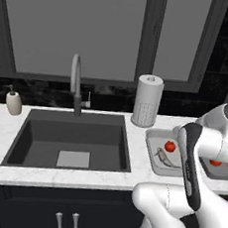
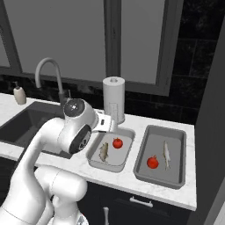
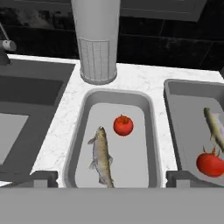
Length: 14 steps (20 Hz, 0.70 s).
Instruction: Place one tomato and one fish in each tupperware on the nearby counter, to pack two identical lunches.
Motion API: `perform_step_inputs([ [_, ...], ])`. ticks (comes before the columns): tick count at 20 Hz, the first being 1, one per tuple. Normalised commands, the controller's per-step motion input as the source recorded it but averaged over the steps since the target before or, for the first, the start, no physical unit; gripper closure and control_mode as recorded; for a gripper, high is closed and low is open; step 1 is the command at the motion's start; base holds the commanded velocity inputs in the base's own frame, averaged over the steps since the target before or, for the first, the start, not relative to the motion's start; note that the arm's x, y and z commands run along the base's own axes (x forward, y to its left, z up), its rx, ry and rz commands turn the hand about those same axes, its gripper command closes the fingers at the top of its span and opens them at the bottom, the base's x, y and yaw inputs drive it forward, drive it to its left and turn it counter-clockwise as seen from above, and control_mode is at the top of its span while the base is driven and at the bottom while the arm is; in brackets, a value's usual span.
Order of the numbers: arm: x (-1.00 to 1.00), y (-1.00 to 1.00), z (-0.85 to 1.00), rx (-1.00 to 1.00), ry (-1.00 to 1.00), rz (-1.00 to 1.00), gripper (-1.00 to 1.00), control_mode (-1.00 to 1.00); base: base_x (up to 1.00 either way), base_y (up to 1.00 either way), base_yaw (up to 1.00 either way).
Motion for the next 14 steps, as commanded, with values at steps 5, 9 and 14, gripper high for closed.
perform_step_inputs([
  [5,-1.0,0.26,1.0,-0.09,-0.4,0.01,-1.0,-1.0,0.0,0.0,0.0],
  [9,-1.0,0.5,1.0,-0.05,-0.32,0.0,-1.0,-1.0,0.0,0.0,0.0],
  [14,-0.62,0.24,0.72,-0.09,-0.29,0.0,-1.0,-1.0,0.0,0.0,0.0],
])
